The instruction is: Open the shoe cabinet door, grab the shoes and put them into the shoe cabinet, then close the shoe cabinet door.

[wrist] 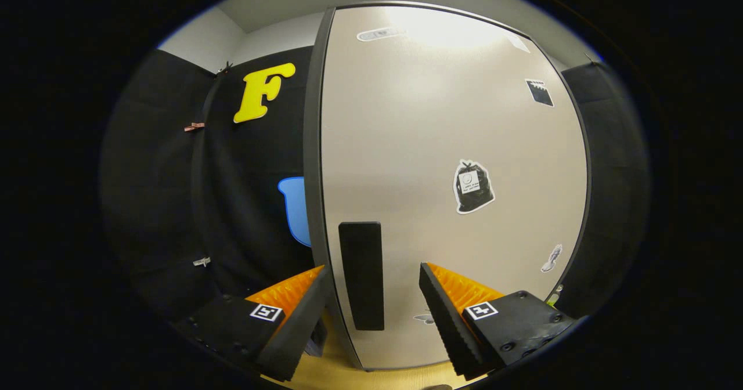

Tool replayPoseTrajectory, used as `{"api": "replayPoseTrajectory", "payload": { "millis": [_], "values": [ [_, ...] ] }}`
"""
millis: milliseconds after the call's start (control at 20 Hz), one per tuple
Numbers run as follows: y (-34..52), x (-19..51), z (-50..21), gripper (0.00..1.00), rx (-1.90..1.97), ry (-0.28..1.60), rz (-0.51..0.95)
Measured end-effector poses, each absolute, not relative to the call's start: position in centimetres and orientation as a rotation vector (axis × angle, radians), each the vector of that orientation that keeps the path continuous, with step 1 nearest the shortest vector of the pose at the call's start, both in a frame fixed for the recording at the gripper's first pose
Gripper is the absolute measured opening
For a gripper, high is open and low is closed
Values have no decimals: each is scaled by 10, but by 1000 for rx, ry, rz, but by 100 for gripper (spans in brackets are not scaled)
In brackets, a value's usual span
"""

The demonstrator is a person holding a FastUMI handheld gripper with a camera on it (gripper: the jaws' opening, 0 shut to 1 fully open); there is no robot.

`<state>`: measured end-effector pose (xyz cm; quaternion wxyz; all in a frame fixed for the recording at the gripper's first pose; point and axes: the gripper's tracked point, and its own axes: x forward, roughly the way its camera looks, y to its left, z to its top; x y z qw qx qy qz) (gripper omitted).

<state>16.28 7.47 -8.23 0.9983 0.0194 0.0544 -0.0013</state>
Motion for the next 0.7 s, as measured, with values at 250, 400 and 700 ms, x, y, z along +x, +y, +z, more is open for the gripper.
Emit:
{"api": "replayPoseTrajectory", "payload": {
  "millis": [250, 400, 700],
  "values": [
    [74, 172, -88, 75, 26, 109, -32],
    [83, 168, -88, 38, -5, 93, -26],
    [84, 163, -90, 17, -14, 119, 0]
  ]
}}
